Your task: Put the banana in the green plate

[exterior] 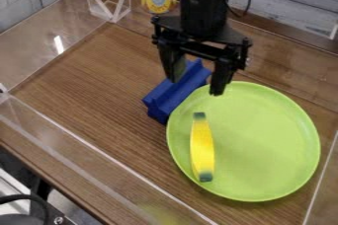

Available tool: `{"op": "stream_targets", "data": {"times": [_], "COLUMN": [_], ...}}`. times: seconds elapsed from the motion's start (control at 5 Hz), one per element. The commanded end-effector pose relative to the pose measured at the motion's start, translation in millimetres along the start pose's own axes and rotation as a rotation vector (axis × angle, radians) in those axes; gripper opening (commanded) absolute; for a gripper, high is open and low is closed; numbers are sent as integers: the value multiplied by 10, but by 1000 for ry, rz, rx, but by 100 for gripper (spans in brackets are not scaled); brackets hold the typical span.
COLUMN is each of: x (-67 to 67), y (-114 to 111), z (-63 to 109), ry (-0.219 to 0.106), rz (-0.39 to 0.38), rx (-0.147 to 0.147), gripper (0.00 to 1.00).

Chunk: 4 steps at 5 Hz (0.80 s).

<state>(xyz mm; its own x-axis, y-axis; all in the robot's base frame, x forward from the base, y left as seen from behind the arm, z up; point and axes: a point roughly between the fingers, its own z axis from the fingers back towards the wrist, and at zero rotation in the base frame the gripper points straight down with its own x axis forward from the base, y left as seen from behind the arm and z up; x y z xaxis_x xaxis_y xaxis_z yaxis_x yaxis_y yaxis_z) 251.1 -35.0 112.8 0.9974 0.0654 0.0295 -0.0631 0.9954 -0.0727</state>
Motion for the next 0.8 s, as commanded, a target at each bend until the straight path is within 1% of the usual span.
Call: {"op": "stream_targets", "data": {"times": [0.0,0.2,0.4,0.6], "x": [-54,-114,-230,-285], "y": [-54,-83,-138,-163], "z": [93,51,11,-46], "ry": [-54,-50,-63,-66], "rz": [13,34,71,84], "rx": [-3,0,-2,-5], "gripper": [100,100,100,100]}}
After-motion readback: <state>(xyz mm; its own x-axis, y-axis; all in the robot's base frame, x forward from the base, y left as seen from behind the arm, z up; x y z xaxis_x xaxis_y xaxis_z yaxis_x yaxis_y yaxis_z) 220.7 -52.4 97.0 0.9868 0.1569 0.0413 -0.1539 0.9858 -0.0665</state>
